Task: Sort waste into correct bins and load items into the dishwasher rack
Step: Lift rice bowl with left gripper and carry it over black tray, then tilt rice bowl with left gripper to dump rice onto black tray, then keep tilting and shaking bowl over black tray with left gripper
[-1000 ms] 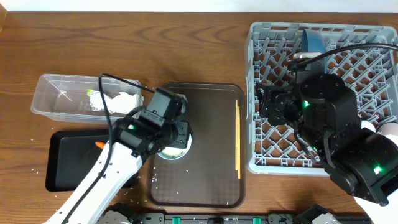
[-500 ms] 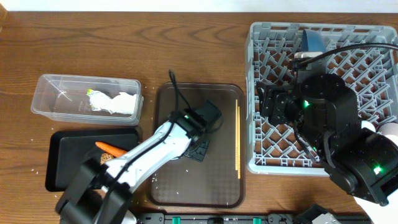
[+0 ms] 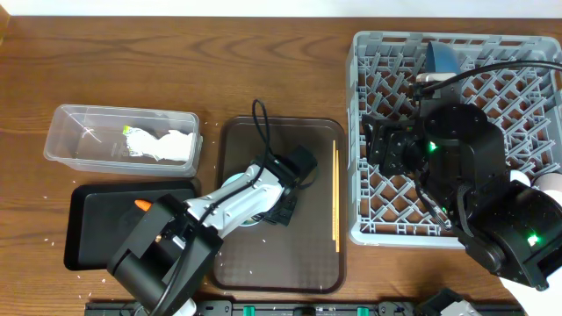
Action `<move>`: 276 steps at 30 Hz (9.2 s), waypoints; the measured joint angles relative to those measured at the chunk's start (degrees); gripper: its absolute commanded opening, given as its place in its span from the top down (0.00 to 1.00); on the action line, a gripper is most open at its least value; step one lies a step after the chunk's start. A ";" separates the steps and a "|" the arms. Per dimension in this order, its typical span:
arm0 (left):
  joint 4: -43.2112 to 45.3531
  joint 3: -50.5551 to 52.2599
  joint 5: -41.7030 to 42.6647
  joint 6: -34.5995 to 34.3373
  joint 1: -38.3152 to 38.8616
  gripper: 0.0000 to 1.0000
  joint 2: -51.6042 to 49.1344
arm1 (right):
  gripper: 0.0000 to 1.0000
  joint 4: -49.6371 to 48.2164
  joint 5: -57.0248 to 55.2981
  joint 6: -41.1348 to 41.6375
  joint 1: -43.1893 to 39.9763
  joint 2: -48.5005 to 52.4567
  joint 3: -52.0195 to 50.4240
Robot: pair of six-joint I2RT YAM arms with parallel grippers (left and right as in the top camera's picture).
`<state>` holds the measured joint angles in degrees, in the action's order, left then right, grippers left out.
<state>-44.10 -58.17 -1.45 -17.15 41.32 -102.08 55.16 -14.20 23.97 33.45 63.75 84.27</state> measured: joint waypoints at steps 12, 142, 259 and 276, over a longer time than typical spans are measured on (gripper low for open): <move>-6.29 -1.25 -0.24 0.63 0.04 0.94 5.35 | 0.27 0.13 -0.02 0.00 0.00 0.00 0.00; -19.54 20.28 76.30 49.20 -113.26 0.94 40.79 | 0.24 -0.35 -2.14 -0.37 0.00 -1.95 0.00; -0.83 10.67 1.44 3.65 -38.93 0.94 18.51 | 0.21 3.76 -2.29 -0.50 0.00 0.26 0.00; -8.17 9.94 5.57 3.39 -38.95 0.94 37.11 | 0.18 3.19 -2.38 -0.48 0.00 0.26 0.00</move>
<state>-52.27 -48.23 4.12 -13.76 2.37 -64.97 58.35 -16.58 23.49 33.45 64.01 84.27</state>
